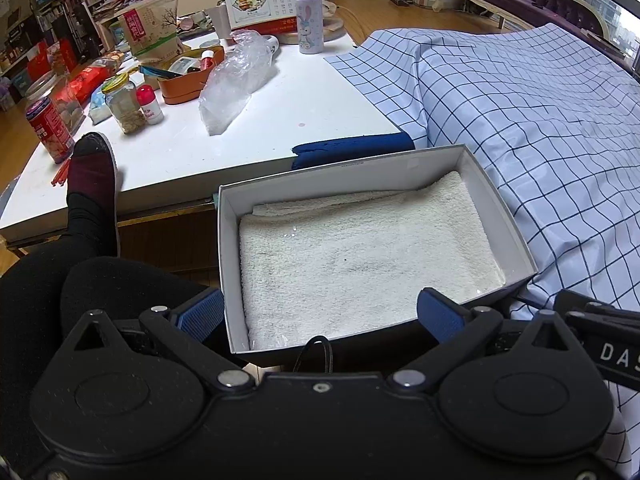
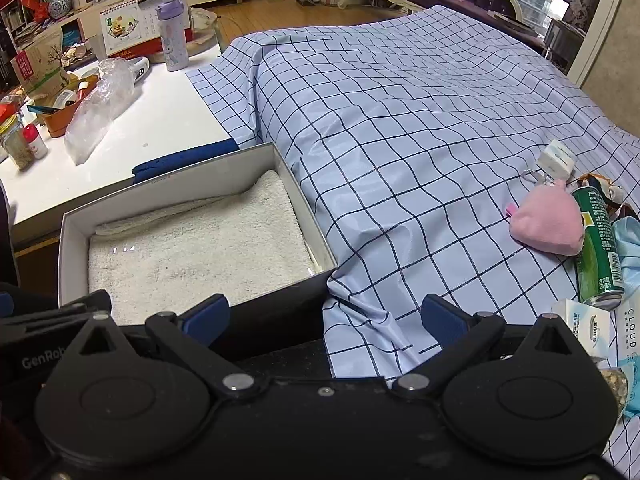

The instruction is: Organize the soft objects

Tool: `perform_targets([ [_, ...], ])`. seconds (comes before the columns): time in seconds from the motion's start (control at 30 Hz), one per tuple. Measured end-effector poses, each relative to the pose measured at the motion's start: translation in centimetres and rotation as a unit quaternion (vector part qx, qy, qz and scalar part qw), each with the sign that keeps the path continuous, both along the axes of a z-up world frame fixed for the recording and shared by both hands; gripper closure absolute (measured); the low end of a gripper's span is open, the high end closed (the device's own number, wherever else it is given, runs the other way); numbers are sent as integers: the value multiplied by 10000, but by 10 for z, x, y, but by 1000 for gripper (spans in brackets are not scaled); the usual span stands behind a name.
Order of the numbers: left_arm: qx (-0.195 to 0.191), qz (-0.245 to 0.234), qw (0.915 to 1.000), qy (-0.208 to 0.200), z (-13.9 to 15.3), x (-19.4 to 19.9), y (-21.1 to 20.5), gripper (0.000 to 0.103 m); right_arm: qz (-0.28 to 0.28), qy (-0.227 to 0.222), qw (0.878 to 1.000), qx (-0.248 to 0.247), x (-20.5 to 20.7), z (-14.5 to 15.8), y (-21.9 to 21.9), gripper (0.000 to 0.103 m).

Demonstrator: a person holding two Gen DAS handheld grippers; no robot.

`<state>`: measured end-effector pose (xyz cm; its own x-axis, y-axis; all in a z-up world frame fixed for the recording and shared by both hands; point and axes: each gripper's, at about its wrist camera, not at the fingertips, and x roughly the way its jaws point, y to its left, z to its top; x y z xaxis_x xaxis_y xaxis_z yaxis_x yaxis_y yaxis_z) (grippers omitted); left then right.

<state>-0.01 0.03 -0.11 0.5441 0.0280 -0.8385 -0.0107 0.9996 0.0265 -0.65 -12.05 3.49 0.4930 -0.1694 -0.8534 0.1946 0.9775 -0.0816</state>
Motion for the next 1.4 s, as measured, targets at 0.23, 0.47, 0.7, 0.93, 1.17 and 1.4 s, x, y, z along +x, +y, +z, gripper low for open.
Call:
perform_targets([
  [0.23,-48,86,10000,-9,1,1,3,4,-130,-65,9999,5,-3,2,-6,1],
  [0.47,-79,74,9999,-22,2,0,3,4,-215,-66,9997,27,-5,1,-11,1],
  [0.7,-97,78,9999,-20,2,0,4,4,-176,-61,9998,21,-5,1,-8,1],
  [0.93,-95,75,9999,-20,2,0,4,4,-152,-67,9999,21,-5,1,-8,1],
  [1.17,-102,75,9999,-20,2,0,4,4,-127,-45,9999,3,-4,0,-6,1],
  [1.4,-105,74,9999,-21,2,-1,4,4,-72,-51,10000,-45,-3,1,-4,1],
])
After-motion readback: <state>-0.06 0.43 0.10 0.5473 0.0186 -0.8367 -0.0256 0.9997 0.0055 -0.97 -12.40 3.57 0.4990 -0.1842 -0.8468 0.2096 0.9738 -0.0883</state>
